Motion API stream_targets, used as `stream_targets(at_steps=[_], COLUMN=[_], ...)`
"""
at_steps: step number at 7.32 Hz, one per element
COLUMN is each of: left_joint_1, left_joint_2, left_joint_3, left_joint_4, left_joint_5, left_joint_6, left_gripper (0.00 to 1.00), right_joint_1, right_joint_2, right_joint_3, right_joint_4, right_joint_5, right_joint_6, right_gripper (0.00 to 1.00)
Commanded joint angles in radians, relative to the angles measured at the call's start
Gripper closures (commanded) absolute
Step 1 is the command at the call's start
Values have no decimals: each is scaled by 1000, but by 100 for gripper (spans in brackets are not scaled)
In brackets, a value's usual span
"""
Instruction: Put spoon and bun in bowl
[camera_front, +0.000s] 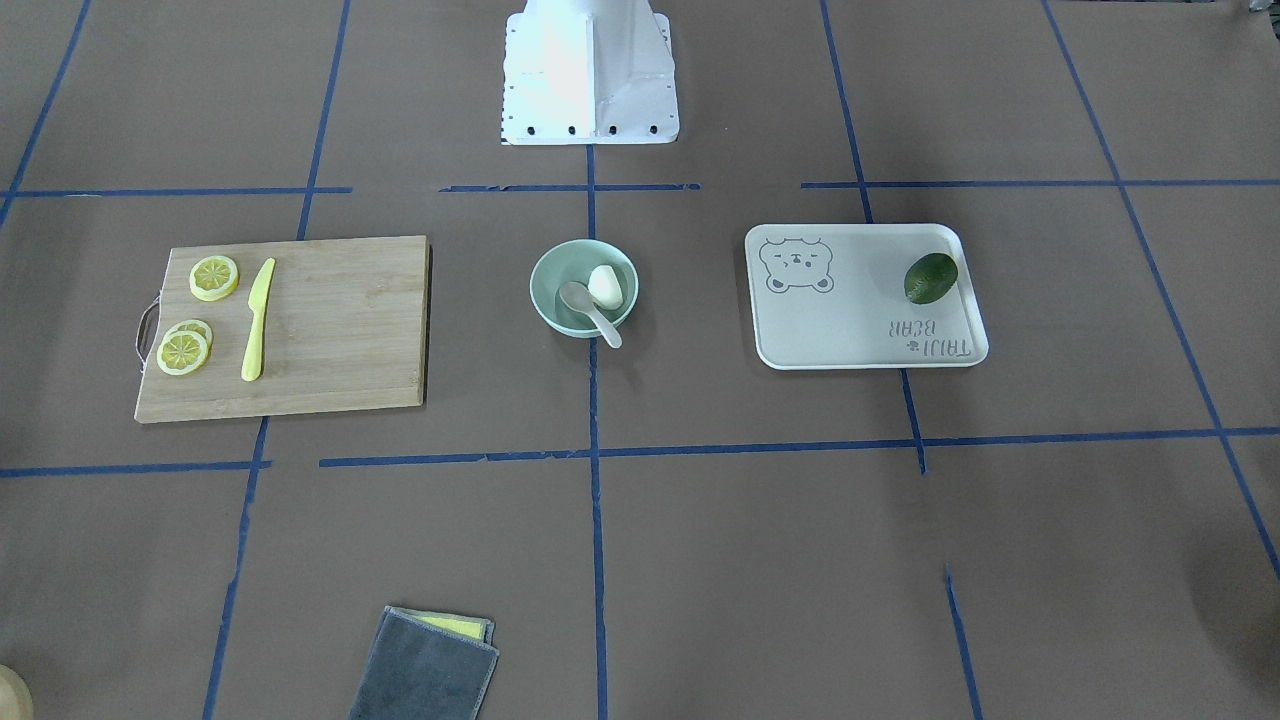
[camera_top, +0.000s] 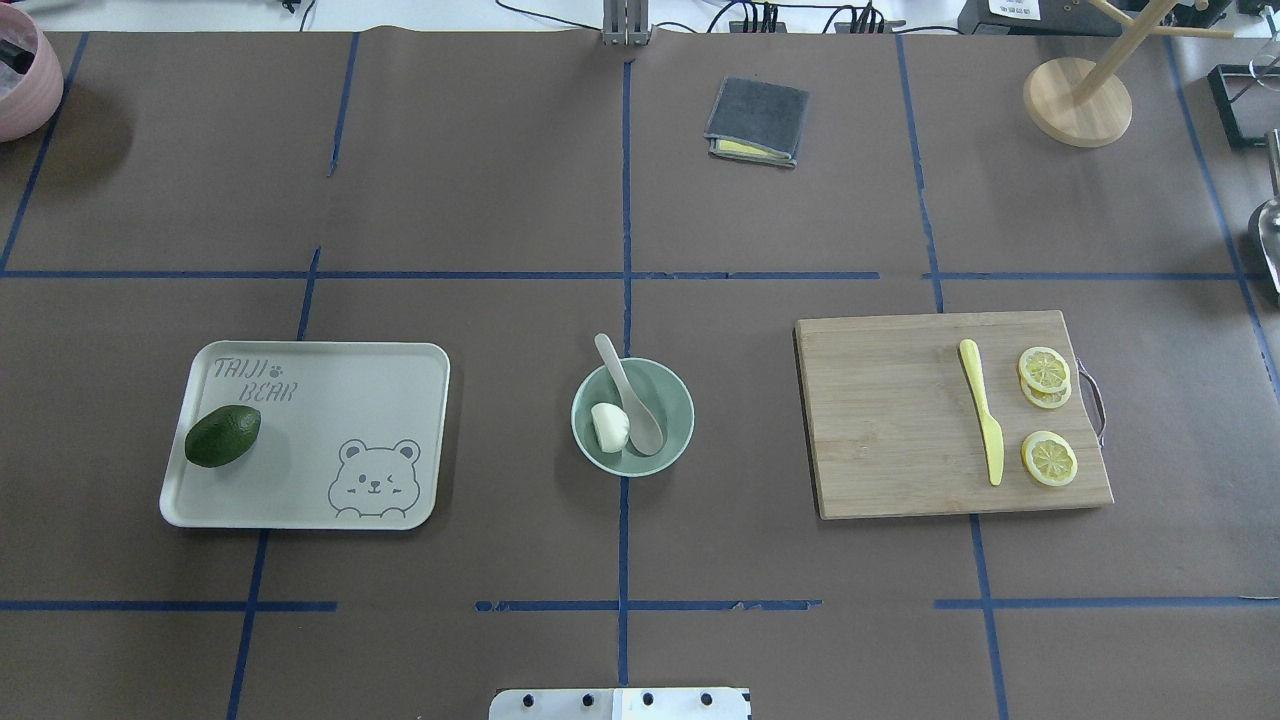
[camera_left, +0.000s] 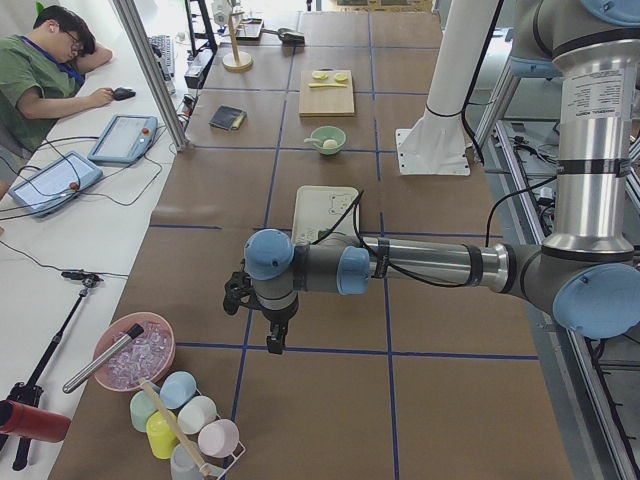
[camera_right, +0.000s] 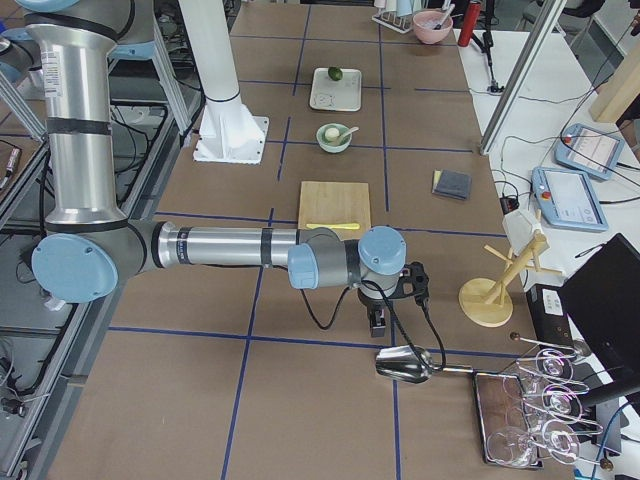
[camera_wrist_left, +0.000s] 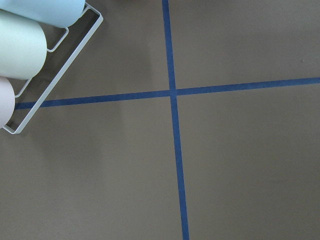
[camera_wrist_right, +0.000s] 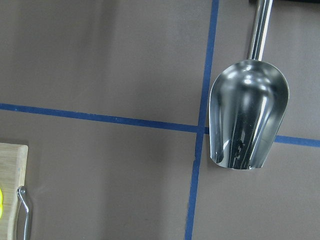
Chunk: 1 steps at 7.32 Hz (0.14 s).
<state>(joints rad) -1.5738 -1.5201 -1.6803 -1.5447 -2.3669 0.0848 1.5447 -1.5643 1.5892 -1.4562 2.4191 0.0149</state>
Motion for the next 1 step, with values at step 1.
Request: stream_targets(at_steps=[1], left_joint_1=[-3], left_joint_2=[1], left_joint_3=[-1], left_joint_4=[0], left_joint_5=[-2], left_joint_6=[1], left_gripper=[0], right_joint_1=[0], right_joint_2=[1], right_joint_3=[0], right_joint_4=[-1], right_joint_5=[0], right_joint_6=[0], right_gripper=[0])
